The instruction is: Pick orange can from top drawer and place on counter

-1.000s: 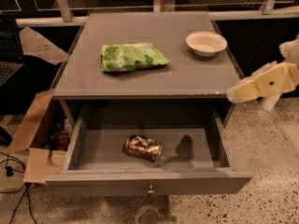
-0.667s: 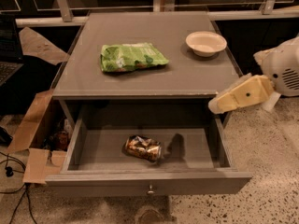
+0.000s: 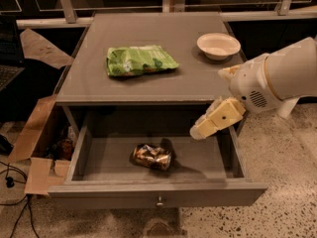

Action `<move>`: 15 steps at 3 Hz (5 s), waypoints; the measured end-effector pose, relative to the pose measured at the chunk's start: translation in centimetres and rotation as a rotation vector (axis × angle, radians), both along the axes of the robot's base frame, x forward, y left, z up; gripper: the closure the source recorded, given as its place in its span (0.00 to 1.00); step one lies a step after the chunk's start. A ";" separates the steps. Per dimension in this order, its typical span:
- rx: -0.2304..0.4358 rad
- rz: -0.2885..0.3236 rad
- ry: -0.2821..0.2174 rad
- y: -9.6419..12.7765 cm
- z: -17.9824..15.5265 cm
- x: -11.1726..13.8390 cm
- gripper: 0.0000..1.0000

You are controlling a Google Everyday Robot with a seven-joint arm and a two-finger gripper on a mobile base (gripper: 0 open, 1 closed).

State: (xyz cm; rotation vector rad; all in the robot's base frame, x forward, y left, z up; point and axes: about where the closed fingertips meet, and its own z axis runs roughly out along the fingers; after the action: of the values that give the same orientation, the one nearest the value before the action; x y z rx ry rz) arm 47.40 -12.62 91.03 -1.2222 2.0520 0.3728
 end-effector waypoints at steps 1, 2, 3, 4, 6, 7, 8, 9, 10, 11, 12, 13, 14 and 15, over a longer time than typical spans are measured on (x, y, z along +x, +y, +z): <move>-0.015 0.069 0.030 1.7 -2.7 0.1 0.00; -0.020 0.059 0.020 1.6 -2.4 -0.1 0.00; -0.007 0.082 0.093 2.9 -6.2 -0.4 0.00; 0.036 0.138 0.158 5.5 -10.8 -0.2 0.00; 0.072 0.155 0.202 9.0 -16.0 1.1 0.00; 0.055 0.109 0.182 10.2 -17.2 2.6 0.00; 0.026 0.034 0.144 10.8 -18.0 4.2 0.00; 0.035 0.017 0.136 11.0 -17.7 4.6 0.00; 0.038 -0.007 0.134 10.6 -17.8 4.3 0.00; 0.014 -0.085 0.123 10.1 -20.0 4.6 0.00; 0.004 -0.180 0.080 9.5 -21.6 6.3 0.00; 0.011 -0.225 0.039 9.5 -22.4 8.0 0.00; 0.021 -0.227 0.024 10.0 -23.2 8.9 0.00; 0.035 -0.208 0.047 10.7 -24.5 8.7 0.00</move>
Offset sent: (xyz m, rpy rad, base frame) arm 0.0008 0.0144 -0.0225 -0.0129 0.0248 0.0586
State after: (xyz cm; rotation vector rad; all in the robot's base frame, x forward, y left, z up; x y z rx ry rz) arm 56.06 -1.92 66.52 -0.9764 2.1786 0.3396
